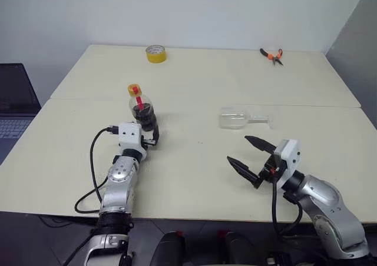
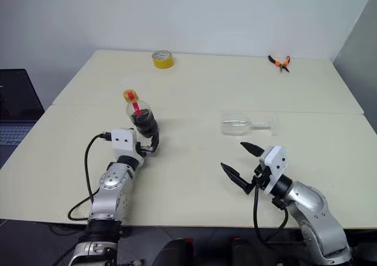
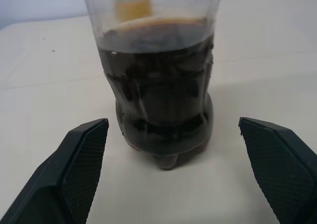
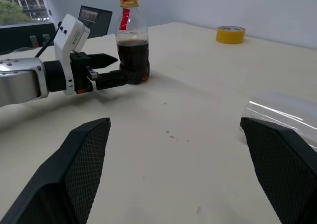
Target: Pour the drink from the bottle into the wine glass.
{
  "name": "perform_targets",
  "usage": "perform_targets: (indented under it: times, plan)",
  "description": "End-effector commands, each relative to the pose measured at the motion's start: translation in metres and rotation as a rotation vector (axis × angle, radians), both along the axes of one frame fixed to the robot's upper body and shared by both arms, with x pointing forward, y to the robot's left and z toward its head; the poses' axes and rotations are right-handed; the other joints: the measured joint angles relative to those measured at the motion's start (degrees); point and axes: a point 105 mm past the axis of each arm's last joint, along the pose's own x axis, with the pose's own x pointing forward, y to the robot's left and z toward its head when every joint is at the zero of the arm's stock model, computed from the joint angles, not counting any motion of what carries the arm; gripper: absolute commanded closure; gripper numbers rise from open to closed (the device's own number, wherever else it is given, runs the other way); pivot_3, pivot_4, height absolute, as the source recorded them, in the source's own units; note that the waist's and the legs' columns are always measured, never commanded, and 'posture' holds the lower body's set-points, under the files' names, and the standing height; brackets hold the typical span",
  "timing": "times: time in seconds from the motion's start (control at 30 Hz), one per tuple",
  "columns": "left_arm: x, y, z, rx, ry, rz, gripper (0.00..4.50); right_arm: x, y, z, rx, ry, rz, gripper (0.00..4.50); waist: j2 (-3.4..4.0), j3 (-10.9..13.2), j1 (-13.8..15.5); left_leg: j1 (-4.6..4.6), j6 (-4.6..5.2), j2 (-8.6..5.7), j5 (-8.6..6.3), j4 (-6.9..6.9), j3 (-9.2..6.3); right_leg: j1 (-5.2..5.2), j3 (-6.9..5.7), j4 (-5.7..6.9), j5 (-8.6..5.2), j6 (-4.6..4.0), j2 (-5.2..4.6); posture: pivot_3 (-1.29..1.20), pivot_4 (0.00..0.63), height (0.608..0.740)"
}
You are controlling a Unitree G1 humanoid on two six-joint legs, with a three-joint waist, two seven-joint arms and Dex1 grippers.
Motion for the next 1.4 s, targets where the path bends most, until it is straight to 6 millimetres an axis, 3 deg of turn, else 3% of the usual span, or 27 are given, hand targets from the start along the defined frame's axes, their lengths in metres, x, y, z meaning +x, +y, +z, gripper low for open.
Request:
perform_targets:
  times: [0.03,0.47,0.83,1.1,1.23,1.4]
  plan:
    - [0.008,0.002,0.017,-0.008,-0.066,0.031,0.03,-0.001,0.005,0.009,0.011,-0.044,0.025,0.0,0.0,0.0,0.0,0.0,0.0,0.0,0.0,0.0,0.0,0.0,-0.01,0.0,0.0,0.0,0.0,0.0,0.15,0.74]
    - [0.035,-0.007,0.025,-0.027,-0.081,0.023,0.03,0.001,0.009,0.01,0.008,-0.05,0.037,0.0,-0.03,0.02,0.0,-0.01,-0.01,-0.03,0.0,0.01,0.0,0.0,-0.02,0.0,0.0,0.0,0.0,0.0,0.15,0.74]
    - [0.043,-0.006,0.028,-0.039,-0.089,-0.002,0.03,0.0,0.01,0.009,0.007,-0.049,0.034,0.0,-0.04,0.03,0.0,-0.01,-0.01,-0.03,0.01,0.01,-0.01,0.0,-0.04,0.0,0.0,0.01,0.0,0.0,0.15,0.74]
    - [0.048,-0.002,0.037,-0.039,-0.116,-0.021,1.97,0.001,0.011,0.009,0.008,-0.051,0.037,0.0,-0.05,0.03,0.0,-0.01,-0.02,-0.03,0.01,0.02,-0.01,-0.01,-0.04,0.01,0.0,0.01,0.0,0.0,0.15,0.74]
    - [0.049,-0.005,0.041,-0.036,-0.133,-0.044,2.42,0.001,0.012,0.009,0.008,-0.053,0.04,0.0,-0.06,0.03,-0.01,-0.01,-0.02,-0.03,0.01,0.02,-0.01,-0.01,-0.04,0.01,0.0,0.01,-0.01,0.0,0.15,0.74]
    - [0.04,-0.022,0.048,-0.016,-0.156,-0.159,2.5,-0.001,0.012,0.013,0.008,-0.068,0.036,0.0,-0.08,0.05,-0.03,-0.02,-0.02,-0.03,0.01,0.02,-0.01,-0.01,-0.04,0.01,0.0,0.01,-0.01,0.0,0.15,0.74]
